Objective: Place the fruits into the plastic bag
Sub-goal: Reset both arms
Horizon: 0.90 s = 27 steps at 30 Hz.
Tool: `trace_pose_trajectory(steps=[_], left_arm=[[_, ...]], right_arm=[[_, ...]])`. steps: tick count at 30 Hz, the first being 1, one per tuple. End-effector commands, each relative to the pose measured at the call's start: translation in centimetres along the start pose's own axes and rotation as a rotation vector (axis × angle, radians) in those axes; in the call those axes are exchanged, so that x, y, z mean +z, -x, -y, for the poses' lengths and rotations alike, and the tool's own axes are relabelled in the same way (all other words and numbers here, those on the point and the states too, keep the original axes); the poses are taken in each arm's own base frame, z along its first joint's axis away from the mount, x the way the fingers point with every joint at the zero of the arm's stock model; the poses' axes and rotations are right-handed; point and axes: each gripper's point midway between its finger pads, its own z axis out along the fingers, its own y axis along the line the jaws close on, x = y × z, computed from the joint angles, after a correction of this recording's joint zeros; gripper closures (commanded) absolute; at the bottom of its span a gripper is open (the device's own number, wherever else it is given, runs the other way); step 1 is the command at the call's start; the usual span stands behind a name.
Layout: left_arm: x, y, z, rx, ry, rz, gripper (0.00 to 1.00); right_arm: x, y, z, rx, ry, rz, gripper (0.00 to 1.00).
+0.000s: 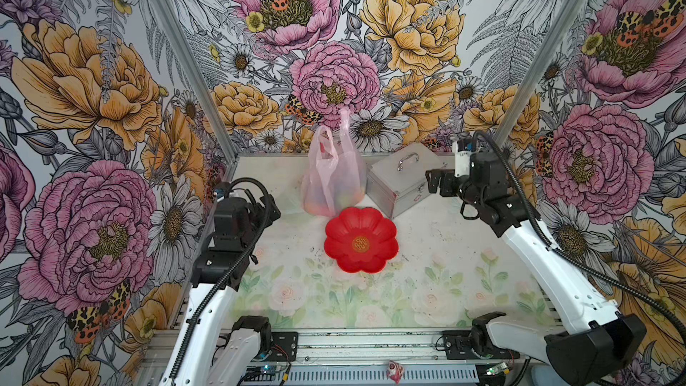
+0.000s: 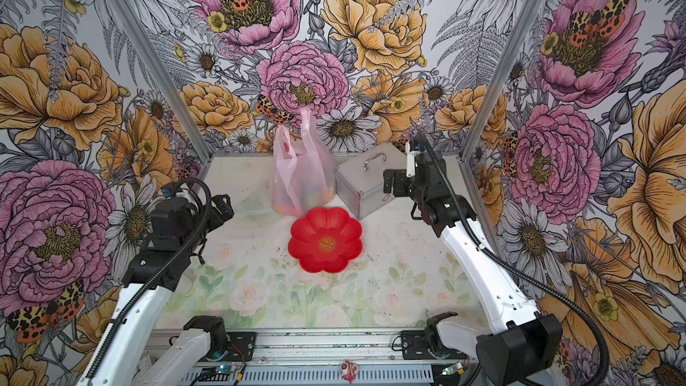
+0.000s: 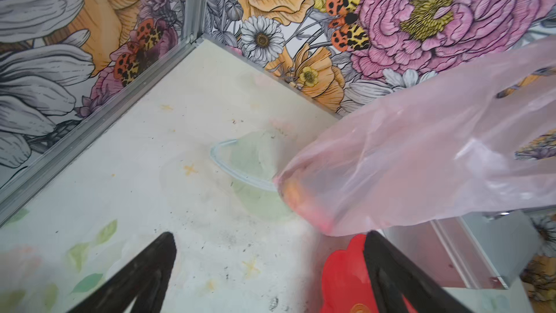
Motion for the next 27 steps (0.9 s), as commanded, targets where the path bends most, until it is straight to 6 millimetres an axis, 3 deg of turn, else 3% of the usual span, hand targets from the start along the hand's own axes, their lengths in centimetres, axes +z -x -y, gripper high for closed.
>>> trace_pose_trajectory(steps=[1,6,9,14,20,27], left_arm=[[-0.3,3.3,-0.2,-0.022,-0.027,0.276,0.01],[2.2,1.5,-2.4,0.049,0.061,0.264,0.01],[3.6,1.4,-2.3,0.095,0.058,0.278,0.01],[5.9,0.8,-2.9,0.164,0.091,0.298,0.01],[8.3,-1.1,-4.1,0.223,0.108,0.290,0.01],[11.1,-3.5,-4.6,0.285,0.072,0.326,0.01]], right_arm=[[0.0,-1.0,3.4,-0.050,-0.098,0.225,0.00],[1.1,-6.9,8.2,-0.017,-0.220,0.333,0.01],[2.8,-8.6,9.3,-0.019,-0.221,0.284,0.01],[5.8,-10.0,10.2,-0.020,-0.210,0.268,0.01],[8.0,-9.9,10.5,-0.023,-0.188,0.281,0.02],[8.6,-11.5,10.8,-0.023,-0.188,0.335,0.01]])
